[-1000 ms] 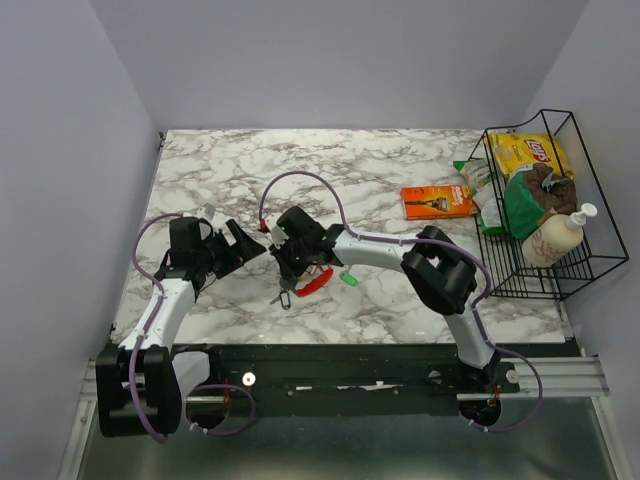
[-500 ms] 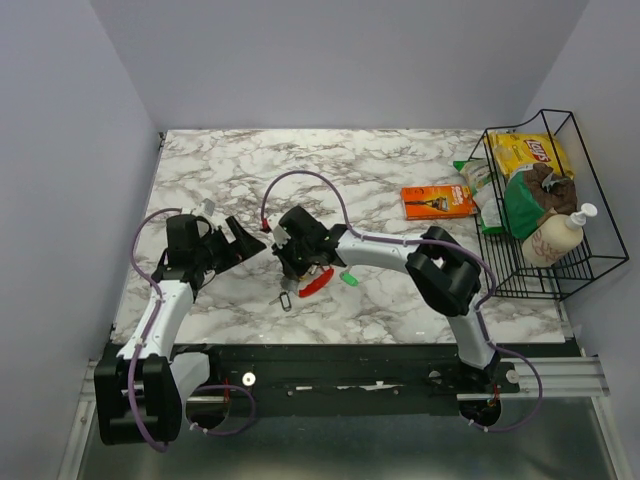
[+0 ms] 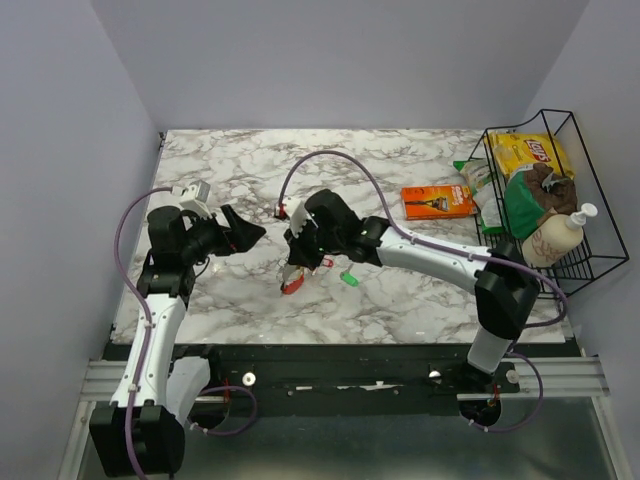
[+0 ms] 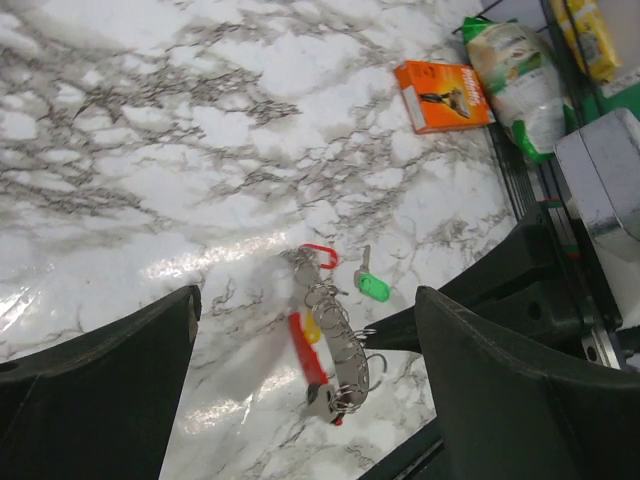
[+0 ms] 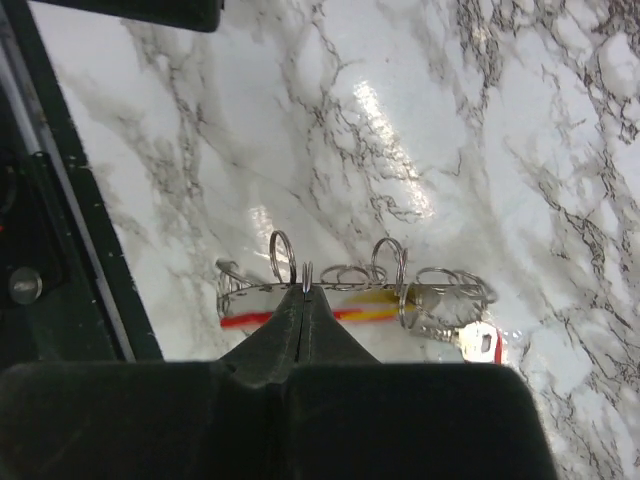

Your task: Put the keys on the keyring

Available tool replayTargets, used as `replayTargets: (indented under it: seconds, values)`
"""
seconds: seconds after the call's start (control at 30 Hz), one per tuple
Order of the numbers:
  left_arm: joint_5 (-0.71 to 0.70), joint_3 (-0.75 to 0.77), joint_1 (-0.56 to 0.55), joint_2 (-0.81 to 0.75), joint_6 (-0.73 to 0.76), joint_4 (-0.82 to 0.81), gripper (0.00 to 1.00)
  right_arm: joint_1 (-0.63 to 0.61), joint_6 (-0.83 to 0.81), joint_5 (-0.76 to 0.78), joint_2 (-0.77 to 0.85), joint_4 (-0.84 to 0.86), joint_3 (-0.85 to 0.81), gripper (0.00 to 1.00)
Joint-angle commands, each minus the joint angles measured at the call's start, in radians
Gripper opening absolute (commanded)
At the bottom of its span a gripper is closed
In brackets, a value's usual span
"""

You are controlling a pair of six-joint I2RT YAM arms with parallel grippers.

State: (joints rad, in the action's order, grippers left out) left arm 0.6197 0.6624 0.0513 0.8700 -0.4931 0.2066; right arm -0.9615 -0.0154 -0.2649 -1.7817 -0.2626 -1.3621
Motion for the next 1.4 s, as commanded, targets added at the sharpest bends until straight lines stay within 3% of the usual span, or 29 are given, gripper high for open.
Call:
replayTargets:
  seconds: [0.0,0.2,0.63,1.0,1.13,1.37]
  values:
    - [0.182,0.043,0.005,-0.064,0.065,-0.055,0.95,0.009,-0.06,-0.143,0.103,0.017,0.037,0.01]
    - [0.348,0.092,0.004,-0.069,0.102,-0.05,0.88,0.012,-0.113,-0.23,0.185,0.023,0.052,0.01]
    - [0.382,0.109,0.001,-0.081,0.108,-0.026,0.81,0.01,-0.199,-0.293,0.194,0.083,0.154,0.01]
    - [0.2,-0.084,-0.097,-0.149,-0.077,-0.148,0.76,0.012,-0.054,-0.319,0.2,0.376,0.431,0.01]
    - [0.089,-0.185,-0.151,-0.187,-0.169,-0.239,0.73,0.018,0.006,-0.358,0.217,0.502,0.492,0.01]
    - [0.068,-0.27,-0.222,-0.201,-0.193,-0.311,0.66,0.033,0.061,-0.413,0.212,0.576,0.517,0.01]
